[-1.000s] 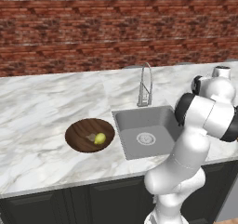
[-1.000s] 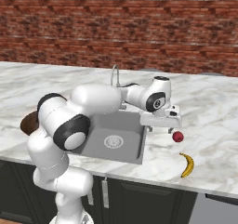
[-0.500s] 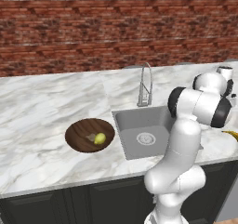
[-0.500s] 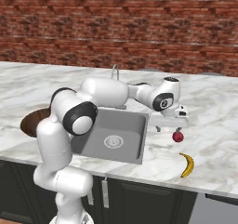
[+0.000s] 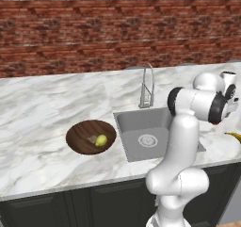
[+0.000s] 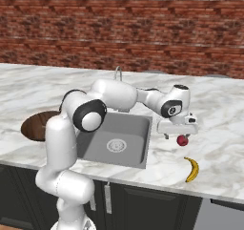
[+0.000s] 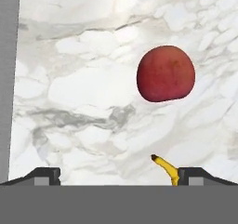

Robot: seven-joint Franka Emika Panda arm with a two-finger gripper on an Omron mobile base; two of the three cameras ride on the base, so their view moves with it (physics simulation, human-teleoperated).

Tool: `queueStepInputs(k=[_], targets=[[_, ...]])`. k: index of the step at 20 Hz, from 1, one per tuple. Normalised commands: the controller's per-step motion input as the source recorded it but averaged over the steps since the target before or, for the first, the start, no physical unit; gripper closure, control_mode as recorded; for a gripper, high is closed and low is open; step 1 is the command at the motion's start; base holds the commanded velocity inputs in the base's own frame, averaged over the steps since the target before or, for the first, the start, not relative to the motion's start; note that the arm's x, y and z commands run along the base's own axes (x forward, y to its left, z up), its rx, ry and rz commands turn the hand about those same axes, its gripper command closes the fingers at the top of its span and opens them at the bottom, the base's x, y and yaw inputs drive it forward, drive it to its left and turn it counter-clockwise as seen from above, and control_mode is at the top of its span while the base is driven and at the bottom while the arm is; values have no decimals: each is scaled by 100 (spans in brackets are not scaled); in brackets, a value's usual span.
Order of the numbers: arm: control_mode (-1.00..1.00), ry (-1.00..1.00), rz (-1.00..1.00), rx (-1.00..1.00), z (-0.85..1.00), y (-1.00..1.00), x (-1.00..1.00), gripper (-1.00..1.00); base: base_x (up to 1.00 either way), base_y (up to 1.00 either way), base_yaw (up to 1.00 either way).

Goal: There is a mixed pile of frozen fruits and vegetables on the counter. Locate all the frozen vegetables and place the items in a bowl on the counter. Take all the frozen fruits and defrost them in a running sink.

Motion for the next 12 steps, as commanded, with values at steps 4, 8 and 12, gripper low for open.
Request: queueStepInputs(k=[4, 8, 12], targets=[[-100, 1, 8, 2, -11, -18, 28, -100, 0, 0, 0], [-100, 0, 7, 2, -9, -21, 26, -100, 0, 0, 0], [-100, 0, 5, 2, -12, -23, 18, -100, 0, 0, 0]])
